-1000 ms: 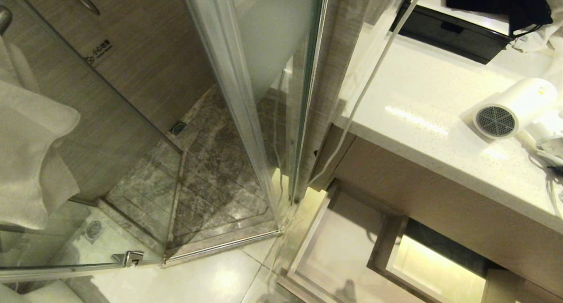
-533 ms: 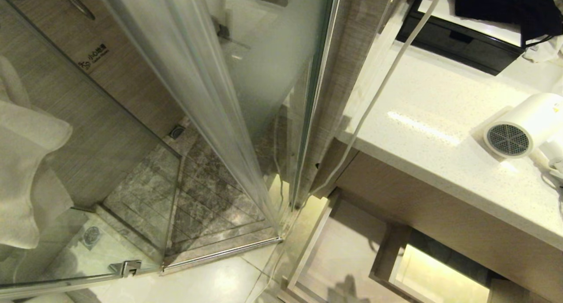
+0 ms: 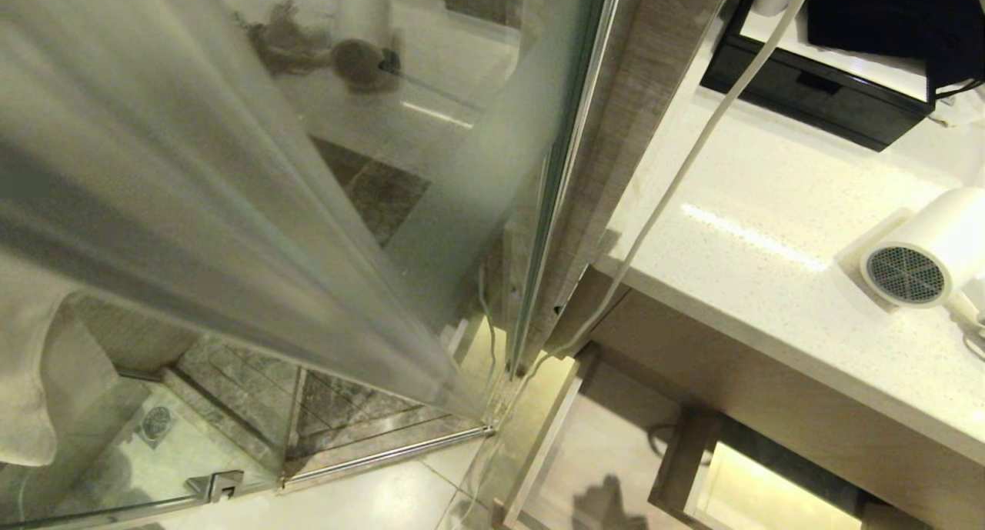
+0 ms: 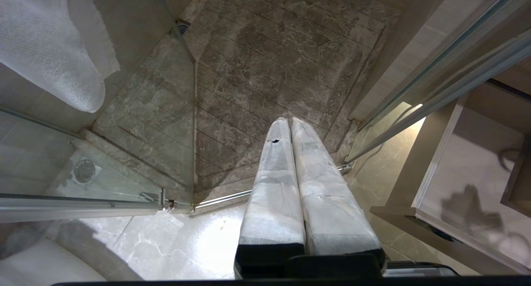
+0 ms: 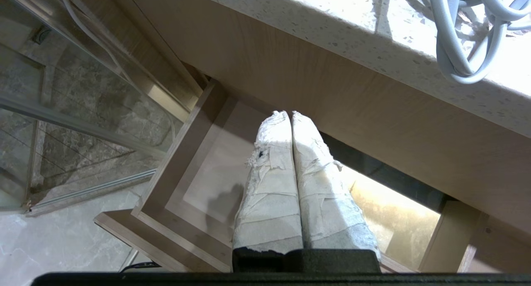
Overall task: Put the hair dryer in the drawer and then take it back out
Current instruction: Pick up the hairdryer
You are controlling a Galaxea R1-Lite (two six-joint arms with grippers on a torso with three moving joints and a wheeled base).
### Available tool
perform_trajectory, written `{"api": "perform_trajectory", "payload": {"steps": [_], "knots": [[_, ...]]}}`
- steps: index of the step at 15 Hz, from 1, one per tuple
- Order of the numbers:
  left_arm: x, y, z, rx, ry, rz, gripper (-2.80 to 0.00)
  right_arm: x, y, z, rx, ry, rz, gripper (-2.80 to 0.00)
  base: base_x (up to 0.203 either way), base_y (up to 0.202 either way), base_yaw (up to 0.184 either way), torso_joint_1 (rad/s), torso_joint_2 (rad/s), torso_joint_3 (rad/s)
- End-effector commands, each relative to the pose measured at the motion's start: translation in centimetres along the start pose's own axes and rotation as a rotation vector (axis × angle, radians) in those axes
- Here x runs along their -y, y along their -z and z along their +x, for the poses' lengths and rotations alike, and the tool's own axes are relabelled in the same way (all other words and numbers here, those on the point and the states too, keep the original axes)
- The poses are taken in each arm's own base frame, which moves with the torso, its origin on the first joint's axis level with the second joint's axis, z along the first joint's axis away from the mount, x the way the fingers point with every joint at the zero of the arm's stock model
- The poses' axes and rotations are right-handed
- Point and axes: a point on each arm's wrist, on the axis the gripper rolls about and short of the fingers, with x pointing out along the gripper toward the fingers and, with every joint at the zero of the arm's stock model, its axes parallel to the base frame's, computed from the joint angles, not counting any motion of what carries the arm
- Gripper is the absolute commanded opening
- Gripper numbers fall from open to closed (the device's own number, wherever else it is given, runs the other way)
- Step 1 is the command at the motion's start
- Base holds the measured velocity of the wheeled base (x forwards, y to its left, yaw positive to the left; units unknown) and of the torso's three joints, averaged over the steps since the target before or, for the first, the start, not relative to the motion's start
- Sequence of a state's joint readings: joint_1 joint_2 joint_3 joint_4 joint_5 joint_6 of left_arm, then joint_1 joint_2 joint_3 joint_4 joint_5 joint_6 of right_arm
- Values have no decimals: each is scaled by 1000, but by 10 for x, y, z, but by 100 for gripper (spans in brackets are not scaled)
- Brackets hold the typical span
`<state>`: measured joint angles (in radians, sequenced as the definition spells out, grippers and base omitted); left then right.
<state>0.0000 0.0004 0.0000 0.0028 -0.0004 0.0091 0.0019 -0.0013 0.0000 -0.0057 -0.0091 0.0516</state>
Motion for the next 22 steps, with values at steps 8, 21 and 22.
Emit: {"api": "perform_trajectory", "payload": {"steps": [8,21,22], "knots": [[0,0,0,0,0,0,-280,-5,-62,-29,98,-93,-74,-280,0,0,0,0,0,0],[0,0,0,0,0,0,-280,-16,-243,32,-469,-198,-238,-280,0,0,0,0,0,0],[0,0,0,0,0,0,-280,-17,-246,38,-489,-209,-285,-280,0,0,0,0,0,0]]}}
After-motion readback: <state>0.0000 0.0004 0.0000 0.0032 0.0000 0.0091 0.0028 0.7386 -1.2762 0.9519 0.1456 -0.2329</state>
